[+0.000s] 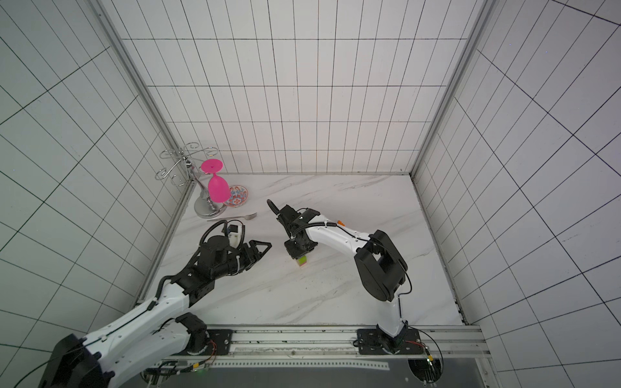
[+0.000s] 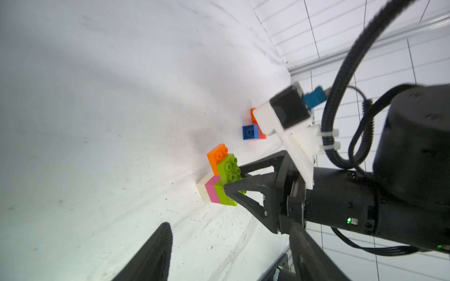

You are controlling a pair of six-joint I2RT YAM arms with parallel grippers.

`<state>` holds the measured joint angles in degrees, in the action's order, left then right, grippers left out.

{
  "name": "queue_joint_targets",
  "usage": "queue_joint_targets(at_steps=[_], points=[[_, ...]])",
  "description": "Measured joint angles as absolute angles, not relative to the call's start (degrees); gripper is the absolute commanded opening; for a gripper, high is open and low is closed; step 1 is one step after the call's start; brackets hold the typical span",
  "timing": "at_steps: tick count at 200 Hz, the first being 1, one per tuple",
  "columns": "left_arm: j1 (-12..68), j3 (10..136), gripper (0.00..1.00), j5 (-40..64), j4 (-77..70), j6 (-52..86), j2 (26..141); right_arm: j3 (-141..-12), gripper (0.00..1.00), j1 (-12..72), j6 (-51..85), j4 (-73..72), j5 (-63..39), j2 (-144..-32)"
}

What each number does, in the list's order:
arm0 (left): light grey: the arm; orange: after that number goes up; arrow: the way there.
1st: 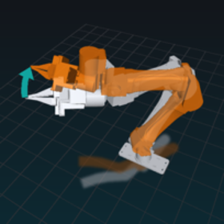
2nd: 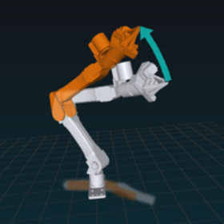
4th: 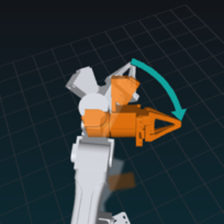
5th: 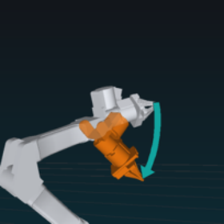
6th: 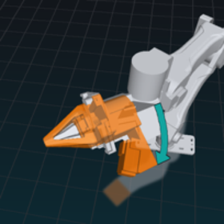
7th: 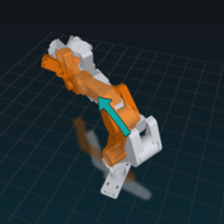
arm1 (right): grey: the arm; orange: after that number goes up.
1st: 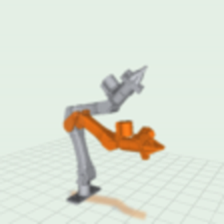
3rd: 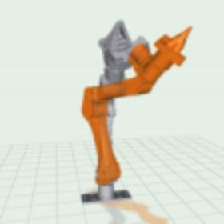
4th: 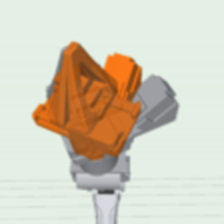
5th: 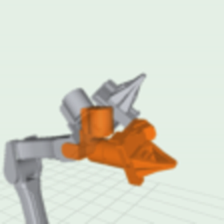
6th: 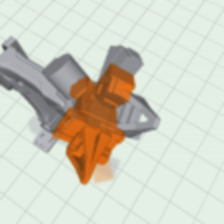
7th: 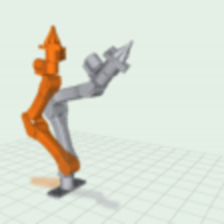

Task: Assemble the letter r with lego
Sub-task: Assemble the lego brick with the lego brick, then place the lego brick at the center of the board.

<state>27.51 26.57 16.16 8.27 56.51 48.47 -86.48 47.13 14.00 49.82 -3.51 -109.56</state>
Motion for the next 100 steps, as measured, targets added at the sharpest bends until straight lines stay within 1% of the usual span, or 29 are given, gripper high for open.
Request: queue_joint_targets(at_steps=[17,42,59,79,100], points=[[22.85,27.73,0.84,16.12,13.78,54.46,44.88,-86.72,0.0,45.98,14.7,50.28,-5.85,-109.43],[18.65,31.31,0.86,16.36,20.16,50.39,46.04,-86.48,0.0,42.19,15.86,49.47,-12.36,-107.81],[18.28,33.71,0.86,17.76,21.98,47.94,49.41,-84.47,0.0,38.44,16.75,46.46,-17.87,-104.84],[18.46,36.49,0.85,21.06,23.31,45.25,55.22,-79.2,0.0,33.54,18.83,40.97,-25.5,-100.88],[21.08,39.29,0.85,22.52,24.47,42.65,60.84,-73.52,0.0,29.08,21.19,35.51,-32.91,-99.81]])
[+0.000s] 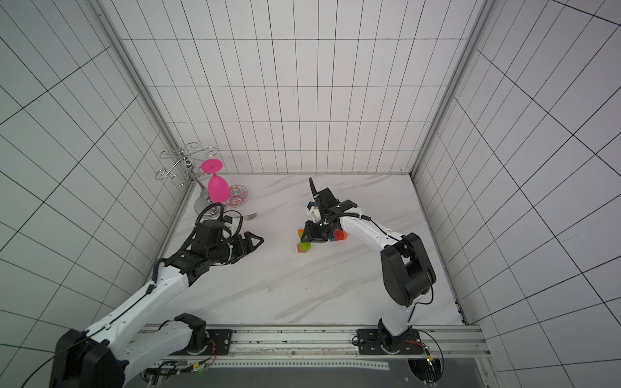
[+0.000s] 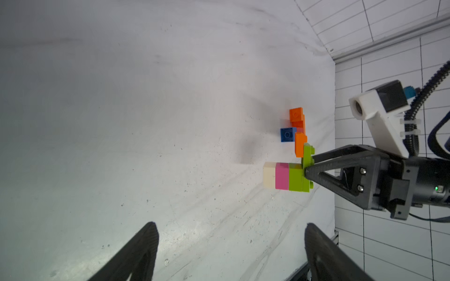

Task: Assemble the letter r with lego
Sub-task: Place the lego brick at the center of the board.

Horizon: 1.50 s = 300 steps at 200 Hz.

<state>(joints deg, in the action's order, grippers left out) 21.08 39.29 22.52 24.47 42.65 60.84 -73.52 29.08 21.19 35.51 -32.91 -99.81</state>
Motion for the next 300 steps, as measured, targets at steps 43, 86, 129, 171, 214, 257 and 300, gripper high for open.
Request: queue_joint_targets(at_steps=[43,86,129,171,214,257,300], points=[[26.89,41.69,0.86,23.57,24.36,40.42,66.59,-67.29,0.06,25.8,23.86,29.17,-43.35,-101.08],[28.56,41.69,0.86,24.1,24.16,40.42,69.3,-62.76,0.11,24.99,26.72,22.41,-48.49,-103.5],[29.5,41.67,0.86,24.69,23.53,40.49,69.41,-60.34,0.28,23.75,27.49,19.27,-50.37,-104.09],[29.63,41.67,0.85,25.65,22.24,40.71,69.58,-58.26,0.44,22.28,28.03,17.32,-50.3,-104.09],[29.69,41.67,0.85,26.5,21.5,40.97,70.48,-57.1,0.5,21.41,28.18,17.28,-49.17,-104.09],[29.87,41.67,0.85,26.72,21.19,41.08,70.57,-56.69,0.55,21.37,28.18,17.26,-48.03,-104.09],[29.91,41.71,0.94,24.77,22.35,40.8,69.28,-56.62,0.59,21.37,28.01,19.03,-44.91,-101.23]])
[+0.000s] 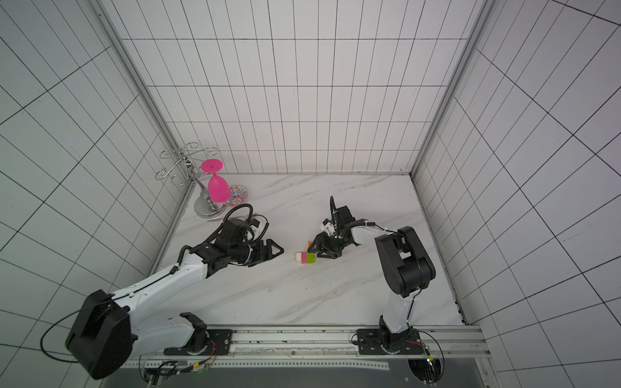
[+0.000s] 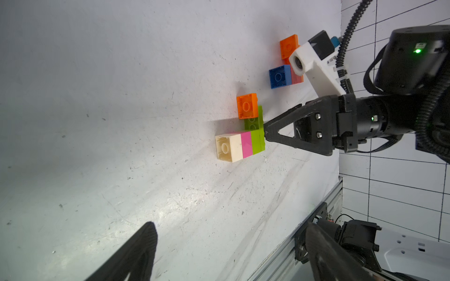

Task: Assemble the letter r with lego
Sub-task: Place the lego brick at the center of the board, then reset both arms

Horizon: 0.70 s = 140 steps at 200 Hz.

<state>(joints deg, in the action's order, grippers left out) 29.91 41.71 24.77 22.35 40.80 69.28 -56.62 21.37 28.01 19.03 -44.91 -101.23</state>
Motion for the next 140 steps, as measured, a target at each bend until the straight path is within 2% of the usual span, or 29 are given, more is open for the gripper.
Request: queue_joint_targets(at_steps=[11,32,45,58,72,87,107,129,140], points=[[29.91,42.15,0.98,22.41,24.21,40.27,67.35,-56.62,0.61,21.37,27.64,20.69,-42.02,-97.69],[29.93,44.82,0.99,15.59,27.29,39.07,62.04,-56.62,0.65,21.37,26.39,22.94,-34.63,-86.67],[29.58,46.41,0.99,11.05,27.0,37.91,58.17,-56.64,0.73,21.37,25.41,23.44,-28.67,-78.59],[28.45,46.83,0.99,6.83,25.58,36.51,54.06,-56.62,0.88,21.37,24.97,23.38,-22.28,-72.1],[26.06,46.3,0.98,2.04,23.57,35.2,50.17,-56.1,0.97,21.34,24.69,22.72,-12.99,-66.67],[21.82,43.94,0.99,-2.13,19.57,32.97,46.96,-54.04,0.97,21.23,24.91,21.3,-2.42,-62.78],[16.01,39.05,0.99,-6.02,13.08,29.26,45.15,-48.82,0.9,20.05,24.16,16.93,10.26,-60.9],[12.62,32.73,0.99,-10.46,5.28,22.81,45.89,-40.03,1.0,17.12,20.27,7.18,19.42,-60.9],[11.14,30.63,0.99,-12.73,2.72,20.14,47.24,-35.57,0.99,15.38,17.39,1.69,21.89,-61.06]])
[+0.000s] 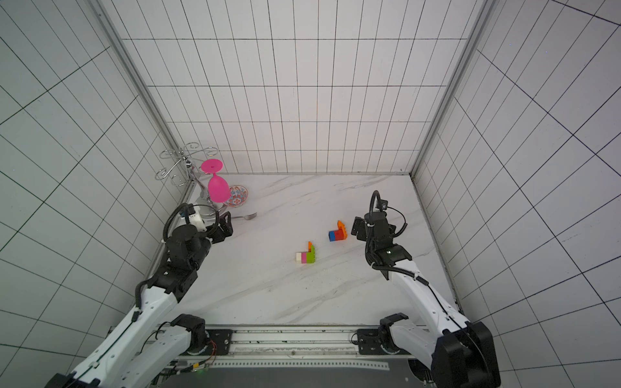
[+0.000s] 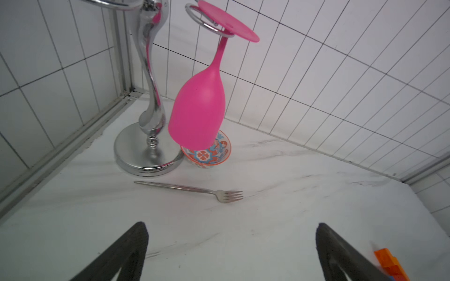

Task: Assemble the letter r with lego
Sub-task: Reset both arms

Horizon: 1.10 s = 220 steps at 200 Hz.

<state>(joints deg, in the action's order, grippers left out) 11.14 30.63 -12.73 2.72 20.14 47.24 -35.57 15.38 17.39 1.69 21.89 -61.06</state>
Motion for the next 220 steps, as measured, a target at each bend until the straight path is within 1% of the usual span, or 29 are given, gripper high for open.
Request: queue_joint_targets(at_steps=[20,47,71,99,147,185,220], points=[[7.75,29.52,0.99,-17.15,-1.52,16.73,52.51,-30.46,0.99,12.67,12.29,-6.68,24.53,-63.2],[4.32,29.12,0.99,-21.17,-7.22,14.48,60.53,-28.42,0.99,9.76,7.22,-14.79,24.58,-67.96],[2.55,26.52,0.99,-22.61,-13.41,14.11,66.61,-28.21,0.99,6.83,5.19,-19.27,21.91,-71.72],[2.31,23.46,0.99,-22.92,-20.05,12.86,73.21,-28.23,0.99,4.71,4.62,-23.44,16.95,-75.96],[0.19,23.07,0.99,-19.16,-32.97,10.17,78.5,-28.25,0.99,2.2,3.49,-28.42,10.74,-81.54],[-2.37,21.28,0.99,-13.91,-45.25,10.09,86.67,-28.23,0.99,0.1,2.98,-33.8,7.92,-83.57],[-2.46,20.32,0.98,-11.27,-47.81,9.98,88.97,-27.94,0.99,-0.23,2.48,-37.74,6.26,-85.78]])
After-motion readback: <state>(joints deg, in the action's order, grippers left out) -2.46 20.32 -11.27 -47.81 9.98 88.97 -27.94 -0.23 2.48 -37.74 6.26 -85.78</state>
